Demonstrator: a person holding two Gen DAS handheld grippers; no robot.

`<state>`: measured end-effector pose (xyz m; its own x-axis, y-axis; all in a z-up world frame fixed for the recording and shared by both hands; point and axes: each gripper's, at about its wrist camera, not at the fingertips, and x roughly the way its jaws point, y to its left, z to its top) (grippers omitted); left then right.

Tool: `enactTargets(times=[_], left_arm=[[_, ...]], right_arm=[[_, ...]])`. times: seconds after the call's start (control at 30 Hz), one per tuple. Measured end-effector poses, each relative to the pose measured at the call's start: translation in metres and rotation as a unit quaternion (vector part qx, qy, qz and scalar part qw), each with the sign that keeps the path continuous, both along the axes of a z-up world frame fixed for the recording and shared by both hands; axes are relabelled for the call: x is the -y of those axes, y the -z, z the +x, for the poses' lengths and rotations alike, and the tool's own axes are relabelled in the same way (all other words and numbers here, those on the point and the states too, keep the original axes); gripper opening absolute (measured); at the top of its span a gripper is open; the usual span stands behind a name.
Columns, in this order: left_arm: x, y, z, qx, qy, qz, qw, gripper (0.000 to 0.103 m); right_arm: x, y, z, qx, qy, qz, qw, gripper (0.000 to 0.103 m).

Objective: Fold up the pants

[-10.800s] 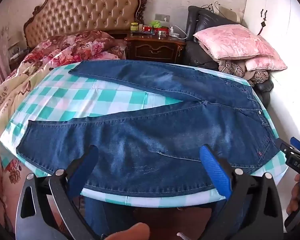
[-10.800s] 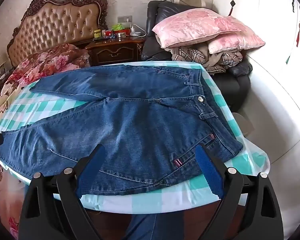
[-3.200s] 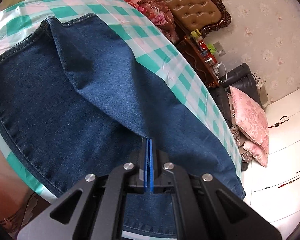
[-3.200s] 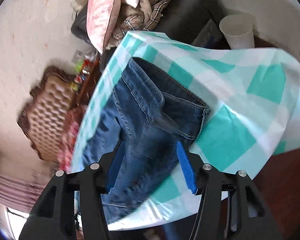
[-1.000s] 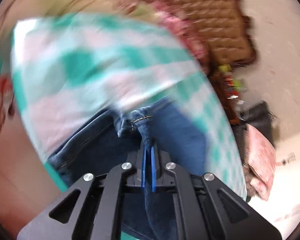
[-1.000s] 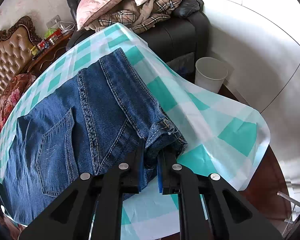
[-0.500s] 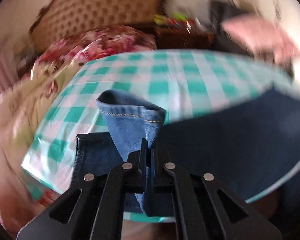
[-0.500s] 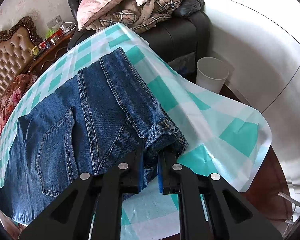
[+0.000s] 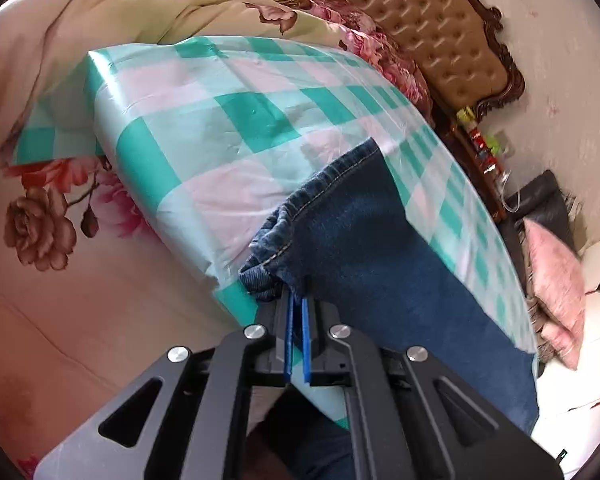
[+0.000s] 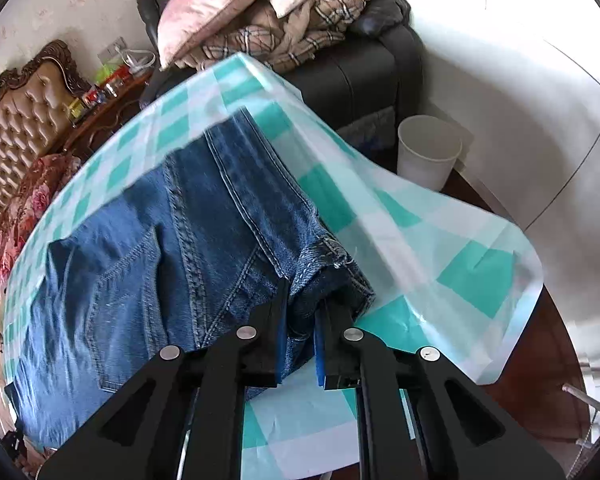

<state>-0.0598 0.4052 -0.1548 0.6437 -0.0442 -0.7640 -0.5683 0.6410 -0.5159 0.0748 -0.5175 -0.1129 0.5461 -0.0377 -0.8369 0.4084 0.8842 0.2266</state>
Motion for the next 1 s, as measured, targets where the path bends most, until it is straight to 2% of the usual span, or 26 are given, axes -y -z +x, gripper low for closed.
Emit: enactTargets(times=[0.13, 0.37, 0.5, 0.6, 0.7, 0.73, 0.77, 0.8, 0.87, 0.93, 1.0], left_arm=[[0.006, -0.003, -0.001, -0.005, 0.012, 0.007, 0.9999, 0.003], [0.015, -0.009, 0.01, -0.029, 0.025, 0.045, 0.9983, 0.006], [0.023, -0.014, 0.019, -0.054, 0.037, 0.083, 0.9944, 0.006], [0.024, -0.012, 0.022, -0.067, 0.036, 0.094, 0.9927, 0.007], [0.025, -0.012, 0.023, -0.071, 0.036, 0.103, 0.9915, 0.007], [0.026, -0.012, 0.024, -0.074, 0.037, 0.11, 0.9905, 0.007], [0.027, -0.012, 0.025, -0.075, 0.038, 0.113, 0.9901, 0.007], [0.028, -0.012, 0.025, -0.075, 0.038, 0.115, 0.9898, 0.007], [0.028, -0.012, 0.026, -0.075, 0.035, 0.114, 0.99, 0.008], [0.028, -0.012, 0.027, -0.074, 0.034, 0.115, 0.9899, 0.009], [0.03, -0.013, 0.029, -0.075, 0.035, 0.118, 0.9896, 0.013]], right_arm=[[0.005, -0.009, -0.004, 0.01, 0.004, -0.009, 1.0, 0.008], [-0.001, 0.014, 0.003, -0.023, 0.004, -0.043, 0.999, 0.008], [-0.01, 0.016, 0.004, -0.029, -0.002, -0.091, 0.995, 0.006], [-0.014, 0.016, 0.003, -0.03, -0.004, -0.113, 0.993, 0.007], [-0.006, 0.012, -0.003, -0.019, -0.005, -0.094, 0.995, 0.015], [0.002, 0.009, -0.008, -0.014, 0.004, -0.079, 0.997, 0.024], [0.012, 0.007, -0.014, -0.013, 0.026, -0.074, 0.997, 0.044], [0.021, 0.004, -0.018, -0.009, 0.043, -0.072, 0.996, 0.048], [0.045, -0.002, -0.032, 0.001, 0.076, -0.048, 0.996, 0.049], [0.056, -0.008, -0.039, 0.002, 0.101, -0.055, 0.993, 0.049], [0.053, -0.016, -0.037, 0.018, 0.078, -0.053, 0.995, 0.047]])
